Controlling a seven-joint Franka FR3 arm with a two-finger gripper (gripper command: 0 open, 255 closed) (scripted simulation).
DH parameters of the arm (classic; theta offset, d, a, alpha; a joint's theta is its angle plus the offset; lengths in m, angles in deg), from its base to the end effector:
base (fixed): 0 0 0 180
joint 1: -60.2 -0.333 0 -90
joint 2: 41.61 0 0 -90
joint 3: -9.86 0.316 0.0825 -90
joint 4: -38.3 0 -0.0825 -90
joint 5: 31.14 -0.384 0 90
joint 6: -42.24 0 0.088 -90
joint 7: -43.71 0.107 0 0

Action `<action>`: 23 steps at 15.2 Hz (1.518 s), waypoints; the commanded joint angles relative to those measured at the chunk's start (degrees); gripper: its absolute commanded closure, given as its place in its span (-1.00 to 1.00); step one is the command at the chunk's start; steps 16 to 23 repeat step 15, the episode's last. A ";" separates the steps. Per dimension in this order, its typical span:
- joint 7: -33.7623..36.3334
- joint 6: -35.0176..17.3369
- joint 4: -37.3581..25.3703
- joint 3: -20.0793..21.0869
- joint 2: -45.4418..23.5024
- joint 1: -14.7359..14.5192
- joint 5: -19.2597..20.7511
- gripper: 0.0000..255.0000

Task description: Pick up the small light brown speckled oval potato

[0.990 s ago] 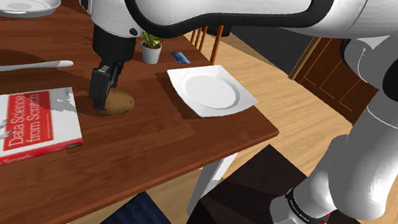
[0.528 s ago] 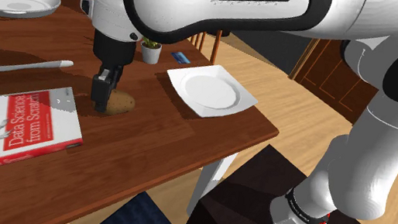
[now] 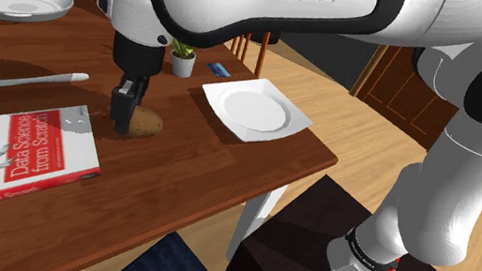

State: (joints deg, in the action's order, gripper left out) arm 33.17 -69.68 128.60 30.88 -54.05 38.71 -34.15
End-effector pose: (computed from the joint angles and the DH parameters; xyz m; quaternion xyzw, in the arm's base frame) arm 0.4853 0.4213 0.5368 -0.8961 -0.4306 -0.0661 0.0847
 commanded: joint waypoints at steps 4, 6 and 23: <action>0.49 3.66 -3.95 0.08 -0.28 -0.22 0.24 1.00; 0.68 5.26 -5.73 0.10 -0.46 -0.31 0.35 1.00; 1.49 11.23 -12.94 0.21 -1.71 -0.81 0.97 1.00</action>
